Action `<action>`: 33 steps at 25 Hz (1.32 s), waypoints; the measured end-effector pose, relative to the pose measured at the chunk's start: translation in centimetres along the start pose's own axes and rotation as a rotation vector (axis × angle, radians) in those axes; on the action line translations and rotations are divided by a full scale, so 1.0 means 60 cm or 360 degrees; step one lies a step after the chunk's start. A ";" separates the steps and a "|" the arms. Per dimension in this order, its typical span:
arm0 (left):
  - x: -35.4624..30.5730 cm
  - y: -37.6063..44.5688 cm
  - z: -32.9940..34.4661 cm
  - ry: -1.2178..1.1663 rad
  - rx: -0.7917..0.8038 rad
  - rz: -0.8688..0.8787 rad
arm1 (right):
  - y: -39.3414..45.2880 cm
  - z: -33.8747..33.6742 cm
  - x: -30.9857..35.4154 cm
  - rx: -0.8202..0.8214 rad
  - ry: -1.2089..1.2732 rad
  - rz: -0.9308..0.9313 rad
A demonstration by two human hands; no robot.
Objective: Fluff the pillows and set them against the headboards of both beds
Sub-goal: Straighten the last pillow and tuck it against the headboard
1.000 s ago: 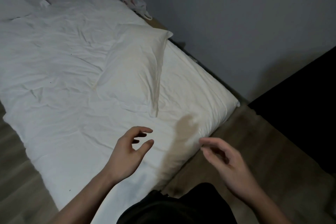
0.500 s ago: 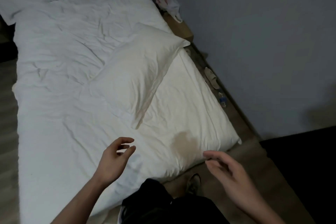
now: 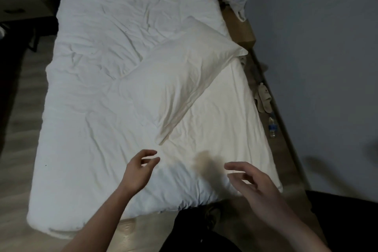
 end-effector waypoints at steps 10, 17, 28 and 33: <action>0.113 0.409 0.096 -0.0360 -0.0128 -0.0738 | 0.199 0.001 0.032 0.0071 -0.0088 0.0159; 0.109 0.488 0.134 -0.0422 -0.0179 -0.0747 | 0.261 0.001 0.033 0.0087 -0.0144 0.0187; -0.172 0.137 0.270 -0.0093 -0.0067 -0.0053 | 0.349 -0.161 0.025 0.0084 0.0247 0.0529; -0.191 -0.067 0.501 -0.0355 0.0013 -0.0324 | 0.386 -0.231 -0.056 0.0396 0.0168 0.1005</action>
Point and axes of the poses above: each hand's wrist, its own y-axis towards the middle knuckle, its own z-axis out of the palm, x = y × z, the point moved 3 cm from there along y, towards the middle knuckle, and after that the axes turned 10 degrees about z, right-handed, at the moved point
